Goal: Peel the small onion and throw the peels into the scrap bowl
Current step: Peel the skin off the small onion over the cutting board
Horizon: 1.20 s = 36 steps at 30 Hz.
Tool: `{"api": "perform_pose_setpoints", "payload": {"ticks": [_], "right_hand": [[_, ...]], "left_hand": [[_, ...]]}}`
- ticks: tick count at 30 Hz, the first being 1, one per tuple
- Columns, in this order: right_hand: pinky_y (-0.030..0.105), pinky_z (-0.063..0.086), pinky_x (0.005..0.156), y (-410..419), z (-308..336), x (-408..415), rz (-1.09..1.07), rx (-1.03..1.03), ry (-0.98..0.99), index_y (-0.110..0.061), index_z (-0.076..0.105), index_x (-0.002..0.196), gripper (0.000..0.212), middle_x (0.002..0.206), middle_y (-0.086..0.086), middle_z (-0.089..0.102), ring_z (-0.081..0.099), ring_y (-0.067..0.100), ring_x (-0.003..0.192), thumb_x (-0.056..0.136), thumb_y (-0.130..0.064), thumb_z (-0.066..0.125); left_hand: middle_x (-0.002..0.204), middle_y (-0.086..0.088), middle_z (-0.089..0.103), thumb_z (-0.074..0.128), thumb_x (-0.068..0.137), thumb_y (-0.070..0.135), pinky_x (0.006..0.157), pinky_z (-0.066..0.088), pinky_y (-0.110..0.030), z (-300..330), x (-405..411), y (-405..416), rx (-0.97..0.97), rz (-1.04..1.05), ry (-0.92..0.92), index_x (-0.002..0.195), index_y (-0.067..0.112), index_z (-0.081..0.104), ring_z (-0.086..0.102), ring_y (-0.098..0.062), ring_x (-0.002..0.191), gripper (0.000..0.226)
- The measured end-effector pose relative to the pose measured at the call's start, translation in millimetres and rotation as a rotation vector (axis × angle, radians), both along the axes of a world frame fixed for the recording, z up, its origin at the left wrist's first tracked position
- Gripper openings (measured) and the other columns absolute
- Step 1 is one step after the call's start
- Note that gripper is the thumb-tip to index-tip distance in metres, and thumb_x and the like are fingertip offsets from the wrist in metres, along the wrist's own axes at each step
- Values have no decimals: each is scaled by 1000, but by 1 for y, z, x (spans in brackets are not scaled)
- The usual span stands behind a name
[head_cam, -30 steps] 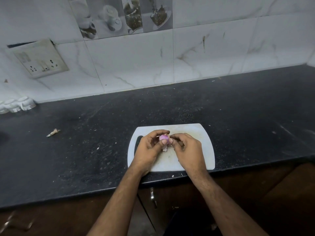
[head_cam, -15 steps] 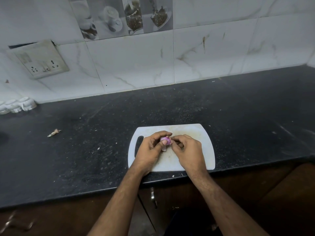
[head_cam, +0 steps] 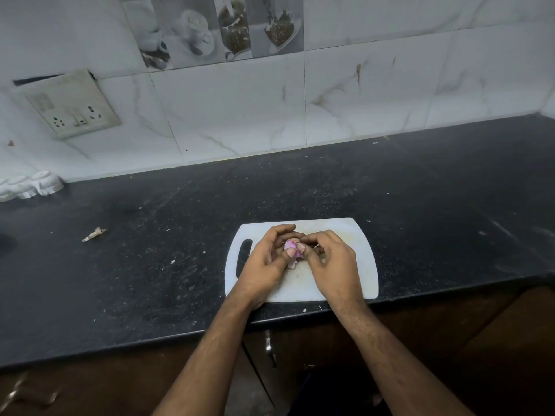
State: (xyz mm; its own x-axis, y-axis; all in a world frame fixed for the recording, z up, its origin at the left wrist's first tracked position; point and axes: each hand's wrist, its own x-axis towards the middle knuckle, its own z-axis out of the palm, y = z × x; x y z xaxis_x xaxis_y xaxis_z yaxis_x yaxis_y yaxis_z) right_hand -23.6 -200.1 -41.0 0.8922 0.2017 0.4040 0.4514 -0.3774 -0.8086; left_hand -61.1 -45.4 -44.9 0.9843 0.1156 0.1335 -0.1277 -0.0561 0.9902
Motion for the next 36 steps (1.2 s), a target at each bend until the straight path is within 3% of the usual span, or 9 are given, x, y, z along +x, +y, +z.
{"api": "perform_pose_setpoints", "payload": {"ticks": [4,8,12,15,20,25,29,32,36], "right_hand": [[16,52,72,0,-3,1,-21,-28,-9,-19,70,96,9,92,-15,65,62,1,84,95,-28,69],[23,51,74,2,-2,-1,-57,-143,-11,-19,64,105,14,99,-15,58,57,4,84,101,-30,57],[34,51,72,5,-2,0,-86,-282,15,-18,58,109,15,105,-7,57,56,13,84,105,-28,47],[30,47,71,6,-1,0,-94,-301,35,-18,58,107,18,104,-7,56,55,13,82,106,-30,45],[16,40,68,6,-4,4,-76,-295,54,-22,64,107,8,103,-12,60,56,3,81,101,-24,58],[16,47,84,4,-2,3,-53,-161,16,-20,65,122,23,114,-9,70,62,3,97,103,-18,51],[18,49,69,2,-2,3,-32,-73,29,-25,61,97,17,91,-15,66,61,1,81,101,-41,57],[14,41,63,3,-4,4,-34,-128,19,-25,54,91,18,86,-13,61,57,-1,77,100,-40,58],[32,47,63,4,-2,2,-16,-241,17,-22,52,94,21,89,-11,59,56,8,76,106,-38,44]], "left_hand": [[132,-11,71,63,103,4,111,51,-36,-1,1,1,-26,-14,-6,139,13,57,65,-23,131,37],[130,-12,71,63,102,1,104,54,-28,2,0,0,-66,-23,-2,135,10,59,67,-21,127,35],[132,-10,72,61,102,0,107,54,-33,2,-1,2,-99,-1,-7,133,9,61,67,-25,128,32],[130,-8,73,59,104,2,101,55,-30,3,-3,3,-106,68,-12,130,10,65,70,-18,120,28],[131,-6,73,57,107,7,93,57,-28,1,-2,2,-86,104,-8,132,15,68,70,-15,112,29],[134,-4,72,60,106,12,85,57,-21,0,0,0,-58,123,16,138,17,65,71,-13,114,32],[128,-3,75,68,102,20,99,57,-33,-4,2,0,-1,102,4,133,20,68,70,-22,122,31],[124,-7,76,67,102,13,105,54,-35,-4,2,0,-2,66,-9,129,17,68,71,-23,121,28],[126,-12,75,65,102,4,106,54,-35,-5,2,2,-39,24,-23,128,11,67,70,-29,122,27]]}}
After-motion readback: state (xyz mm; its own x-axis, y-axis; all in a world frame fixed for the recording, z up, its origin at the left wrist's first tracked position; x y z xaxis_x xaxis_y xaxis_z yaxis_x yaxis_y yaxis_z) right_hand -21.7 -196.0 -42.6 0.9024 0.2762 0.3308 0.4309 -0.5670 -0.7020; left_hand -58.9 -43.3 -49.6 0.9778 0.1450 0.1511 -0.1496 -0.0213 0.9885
